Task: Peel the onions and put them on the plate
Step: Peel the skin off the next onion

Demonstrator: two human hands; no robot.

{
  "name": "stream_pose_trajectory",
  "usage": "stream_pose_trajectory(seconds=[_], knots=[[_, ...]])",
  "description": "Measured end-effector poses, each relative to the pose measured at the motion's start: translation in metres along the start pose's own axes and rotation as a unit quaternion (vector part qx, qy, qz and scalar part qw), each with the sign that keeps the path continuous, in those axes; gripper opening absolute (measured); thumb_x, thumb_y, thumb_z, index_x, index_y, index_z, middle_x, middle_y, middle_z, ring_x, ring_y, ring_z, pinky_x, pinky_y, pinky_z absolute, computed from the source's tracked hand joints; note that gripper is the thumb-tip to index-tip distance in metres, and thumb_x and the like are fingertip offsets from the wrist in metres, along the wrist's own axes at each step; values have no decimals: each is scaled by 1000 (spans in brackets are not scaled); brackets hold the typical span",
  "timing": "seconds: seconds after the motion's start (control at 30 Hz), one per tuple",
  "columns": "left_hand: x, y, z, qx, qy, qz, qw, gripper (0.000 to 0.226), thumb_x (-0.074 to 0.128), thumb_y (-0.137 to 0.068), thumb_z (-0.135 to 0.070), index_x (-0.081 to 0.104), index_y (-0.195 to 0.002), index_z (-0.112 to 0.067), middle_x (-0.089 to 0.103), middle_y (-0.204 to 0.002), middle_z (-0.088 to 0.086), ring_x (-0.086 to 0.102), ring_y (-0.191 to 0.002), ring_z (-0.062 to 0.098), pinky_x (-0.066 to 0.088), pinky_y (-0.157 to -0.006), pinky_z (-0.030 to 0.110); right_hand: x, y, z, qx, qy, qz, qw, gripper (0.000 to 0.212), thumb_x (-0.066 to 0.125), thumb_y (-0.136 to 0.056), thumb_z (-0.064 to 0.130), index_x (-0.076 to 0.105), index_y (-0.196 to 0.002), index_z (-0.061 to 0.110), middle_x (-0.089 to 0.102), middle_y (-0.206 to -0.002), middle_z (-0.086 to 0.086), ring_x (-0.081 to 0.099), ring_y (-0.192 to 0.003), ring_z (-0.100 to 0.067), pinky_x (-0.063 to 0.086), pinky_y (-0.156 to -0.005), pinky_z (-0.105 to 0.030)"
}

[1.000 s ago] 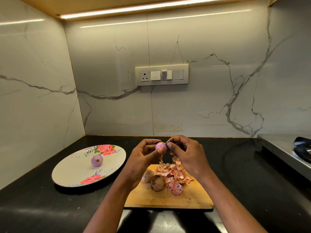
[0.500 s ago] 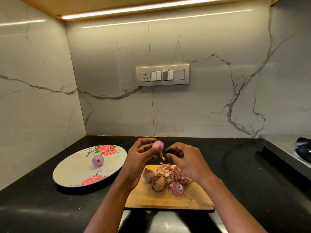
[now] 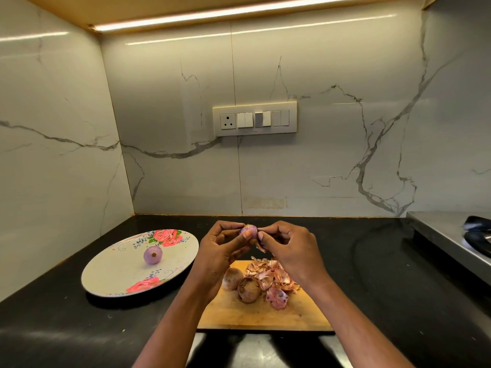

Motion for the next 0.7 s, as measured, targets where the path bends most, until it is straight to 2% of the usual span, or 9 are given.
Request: stream_pose_trajectory(seconds=[0.37, 0.57, 0.7], knots=[[0, -1, 1, 0, 7, -3, 1000, 43, 74, -76, -17, 62, -116, -6, 74, -110, 11, 72, -106, 25, 57, -94, 40, 3, 1, -2, 11, -33, 8, 999, 15, 74, -87, 33, 78, -99, 25, 75, -87, 13, 70, -88, 0, 57, -72, -16], [1, -1, 1, -1, 17, 1, 1000, 45, 75, -73, -17, 62, -115, -7, 74, -111, 13, 72, -105, 26, 57, -94, 40, 1, 2, -2, 5, -34, -8, 999, 7, 75, -88, 27, 78, -93, 25, 75, -81, 13, 70, -84, -1, 57, -70, -18], [1, -2, 0, 2, 14, 2, 1000, 45, 75, -74, -17, 62, -116, -7, 73, -112, 14, 72, -105, 26, 57, -94, 40, 0, 0, -3, 14, -45, -8, 999, 8, 74, -89, 28, 78, -94, 23, 75, -82, 11, 71, -83, -2, 57, -69, -17]])
Point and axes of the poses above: each hand's wrist, its own y-axis away from the middle knuckle, its own x-axis out of the palm, z = x × y, the point moved 7 cm from there along -y, towards the middle knuckle
